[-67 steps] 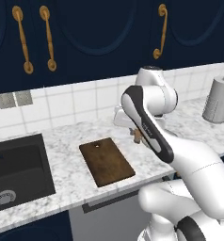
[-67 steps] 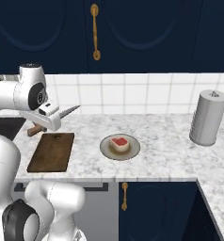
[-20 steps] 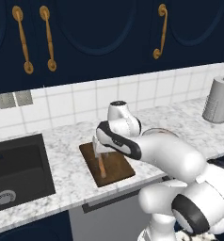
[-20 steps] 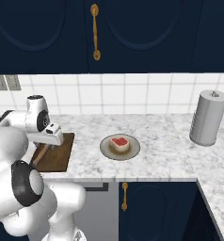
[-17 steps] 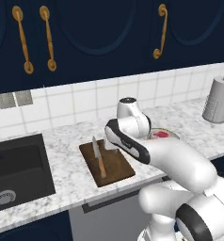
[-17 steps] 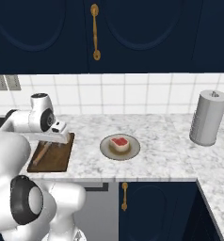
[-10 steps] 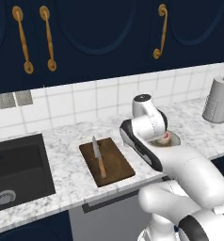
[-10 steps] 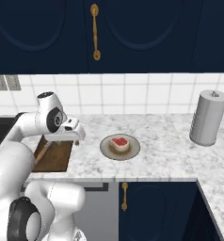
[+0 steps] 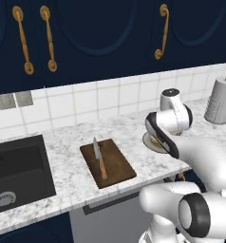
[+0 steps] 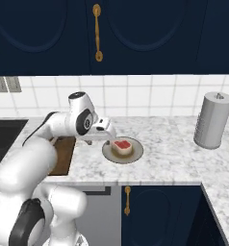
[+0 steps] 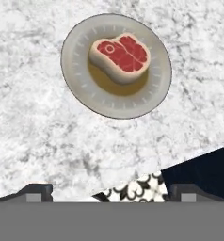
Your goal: Pick up the knife from the drawer and place it on the cutting board. Then place the meat from the plate to the cutting board.
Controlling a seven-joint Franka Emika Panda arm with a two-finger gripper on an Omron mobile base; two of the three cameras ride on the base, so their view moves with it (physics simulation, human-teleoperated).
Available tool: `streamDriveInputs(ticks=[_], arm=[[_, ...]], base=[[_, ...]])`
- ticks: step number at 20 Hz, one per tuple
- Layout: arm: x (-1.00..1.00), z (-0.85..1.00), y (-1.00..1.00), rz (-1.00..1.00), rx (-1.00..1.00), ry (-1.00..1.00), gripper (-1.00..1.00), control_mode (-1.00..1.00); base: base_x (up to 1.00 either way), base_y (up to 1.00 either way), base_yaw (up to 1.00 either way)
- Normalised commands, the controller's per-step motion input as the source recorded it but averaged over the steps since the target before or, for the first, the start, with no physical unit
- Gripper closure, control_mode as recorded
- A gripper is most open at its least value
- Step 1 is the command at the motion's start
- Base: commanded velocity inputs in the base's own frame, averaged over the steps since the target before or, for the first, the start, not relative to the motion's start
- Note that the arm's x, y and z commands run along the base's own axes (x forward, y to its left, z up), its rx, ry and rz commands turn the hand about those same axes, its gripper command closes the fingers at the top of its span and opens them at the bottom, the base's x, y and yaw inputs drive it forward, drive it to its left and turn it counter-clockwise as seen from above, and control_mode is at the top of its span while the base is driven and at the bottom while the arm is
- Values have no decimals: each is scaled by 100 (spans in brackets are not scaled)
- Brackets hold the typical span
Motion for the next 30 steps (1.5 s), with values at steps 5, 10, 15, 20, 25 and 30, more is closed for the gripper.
streamDriveInputs(ticks=[5,10,15,20,25,30], arm=[[95,-19,-79,17,5,4,-100,-100],[82,-20,-23,61,0,5,-100,-100],[44,-32,7,39,-4,19,-100,-100],[50,-29,23,9,-14,27,-100,-100],[27,-45,7,10,-9,9,-100,-100],[1,-55,0,13,-3,-12,-100,-100]], base=[[0,0,0],[0,0,0],[0,0,0],[0,0,0],[0,0,0],[0,0,0]])
